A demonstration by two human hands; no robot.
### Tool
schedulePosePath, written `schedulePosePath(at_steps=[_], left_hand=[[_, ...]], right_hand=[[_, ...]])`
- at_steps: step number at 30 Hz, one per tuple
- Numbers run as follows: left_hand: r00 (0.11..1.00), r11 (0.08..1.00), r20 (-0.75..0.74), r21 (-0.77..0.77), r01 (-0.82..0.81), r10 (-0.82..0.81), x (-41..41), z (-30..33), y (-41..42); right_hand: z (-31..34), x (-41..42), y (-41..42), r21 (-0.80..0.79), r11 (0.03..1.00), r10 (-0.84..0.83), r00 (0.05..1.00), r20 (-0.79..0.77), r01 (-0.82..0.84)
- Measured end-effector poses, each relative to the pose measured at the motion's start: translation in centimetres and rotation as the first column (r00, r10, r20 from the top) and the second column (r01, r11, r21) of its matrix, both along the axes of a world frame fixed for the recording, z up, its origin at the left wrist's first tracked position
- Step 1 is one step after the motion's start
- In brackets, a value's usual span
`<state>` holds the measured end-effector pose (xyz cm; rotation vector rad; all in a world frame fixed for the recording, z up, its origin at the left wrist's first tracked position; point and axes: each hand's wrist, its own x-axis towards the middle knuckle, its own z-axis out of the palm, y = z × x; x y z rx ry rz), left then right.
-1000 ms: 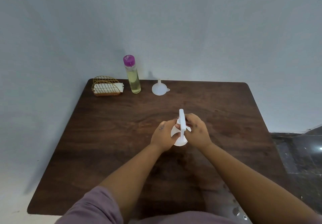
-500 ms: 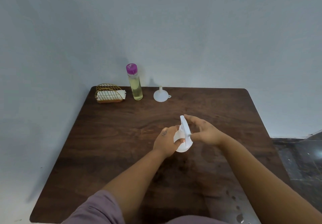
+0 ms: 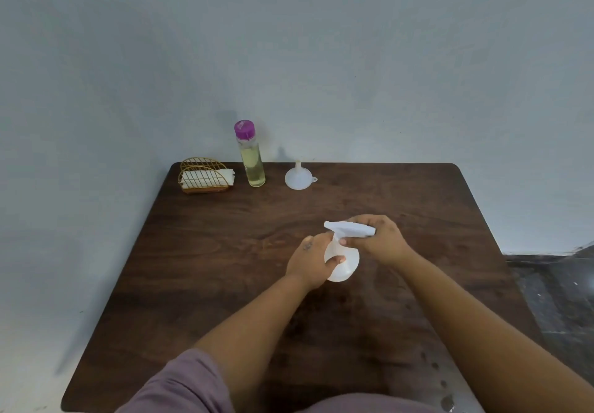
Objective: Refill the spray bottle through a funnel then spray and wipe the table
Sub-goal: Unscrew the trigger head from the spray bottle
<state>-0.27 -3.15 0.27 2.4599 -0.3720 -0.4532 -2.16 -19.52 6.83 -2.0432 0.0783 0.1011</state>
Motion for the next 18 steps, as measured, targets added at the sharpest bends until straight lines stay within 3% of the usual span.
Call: schedulePosePath(at_steps=[3, 8, 11, 13, 15, 18], left_hand=[[1.0, 0.999, -0.013, 0.032, 0.017, -0.017, -0.2, 0.3, 0.0], [1.0, 0.999, 0.003, 0.043, 0.026, -0.026, 0.0, 0.5, 0.2], [1.0, 0.999, 0.003, 0.048, 0.014, -0.015, 0.0, 0.3, 0.3], [1.0, 0.999, 0.008, 0.037, 0.01, -0.01, -0.2, 0.2, 0.2], [1.0, 1.0, 0.019, 0.002, -0.014, 0.014, -0.3, 0.2, 0.1], [0.998, 0.998, 0.047, -0.042, -0.036, 0.038, -0.6, 0.0, 0.3]], right_hand=[[0.0, 1.1, -1.2, 0.262, 0.965, 0.077, 0.98, -0.186, -0.027], [-0.7, 2.6, -2.6, 0.232, 0.961, 0.204, 0.95, -0.236, -0.148], [-1.3, 1.8, -2.3, 0.018, 0.999, 0.047, 0.988, -0.147, -0.045], [-2.1, 0.1, -1.6, -0.043, 0.993, -0.11, 0.993, -0.032, 0.108], [-3.1, -2.4, -0.3, 0.006, 0.937, -0.347, 0.935, 0.077, 0.348], [-4.4, -5.8, 2.9, 0.119, 0.825, -0.559, 0.829, 0.028, 0.552]])
